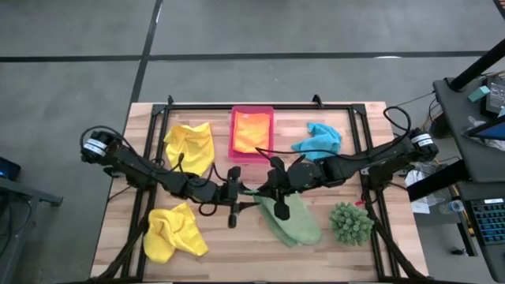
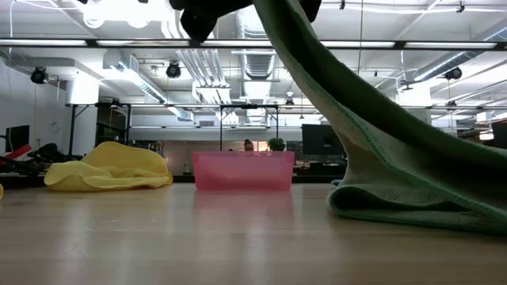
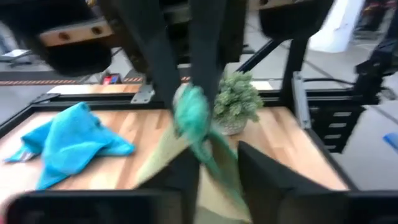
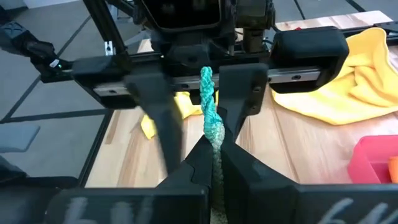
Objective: Fold microfiber towels
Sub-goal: Fold the green towel
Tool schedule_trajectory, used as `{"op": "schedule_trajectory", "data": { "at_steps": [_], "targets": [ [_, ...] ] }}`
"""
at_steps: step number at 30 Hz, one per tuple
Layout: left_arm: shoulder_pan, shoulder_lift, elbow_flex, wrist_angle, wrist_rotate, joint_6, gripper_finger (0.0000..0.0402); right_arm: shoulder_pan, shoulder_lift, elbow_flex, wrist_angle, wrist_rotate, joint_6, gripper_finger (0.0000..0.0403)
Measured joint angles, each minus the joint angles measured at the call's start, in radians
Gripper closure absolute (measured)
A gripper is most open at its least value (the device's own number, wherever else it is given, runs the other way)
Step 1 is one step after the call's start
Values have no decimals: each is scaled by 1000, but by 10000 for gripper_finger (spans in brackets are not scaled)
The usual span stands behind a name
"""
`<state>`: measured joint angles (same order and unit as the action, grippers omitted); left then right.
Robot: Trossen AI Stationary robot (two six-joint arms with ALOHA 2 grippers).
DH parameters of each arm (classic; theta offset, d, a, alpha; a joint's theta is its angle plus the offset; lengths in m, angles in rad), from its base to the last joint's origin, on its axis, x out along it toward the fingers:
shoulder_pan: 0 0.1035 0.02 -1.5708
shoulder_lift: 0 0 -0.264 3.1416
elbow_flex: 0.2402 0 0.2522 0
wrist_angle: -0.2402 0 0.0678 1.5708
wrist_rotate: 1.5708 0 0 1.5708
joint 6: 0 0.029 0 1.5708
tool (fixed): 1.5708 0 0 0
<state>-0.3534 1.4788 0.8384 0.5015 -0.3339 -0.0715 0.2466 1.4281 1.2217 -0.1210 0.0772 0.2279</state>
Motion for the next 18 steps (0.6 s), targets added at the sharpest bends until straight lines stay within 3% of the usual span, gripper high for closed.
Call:
{"op": "schedule_trajectory", "data": {
  "at_steps": [3,7,12,18],
  "targets": [
    [1,0,-1,-3,-57,-1,389,2,0,0,0,0,0,391],
    [0,-6,-1,11,-114,-1,400,2,0,0,0,1,21,356],
    [-12,-41,-3,6,-137,-2,401,-13,-15,0,5,-3,33,277],
    [-45,-68,-3,7,-254,0,401,-18,-80,-2,-77,4,69,197]
  ]
}}
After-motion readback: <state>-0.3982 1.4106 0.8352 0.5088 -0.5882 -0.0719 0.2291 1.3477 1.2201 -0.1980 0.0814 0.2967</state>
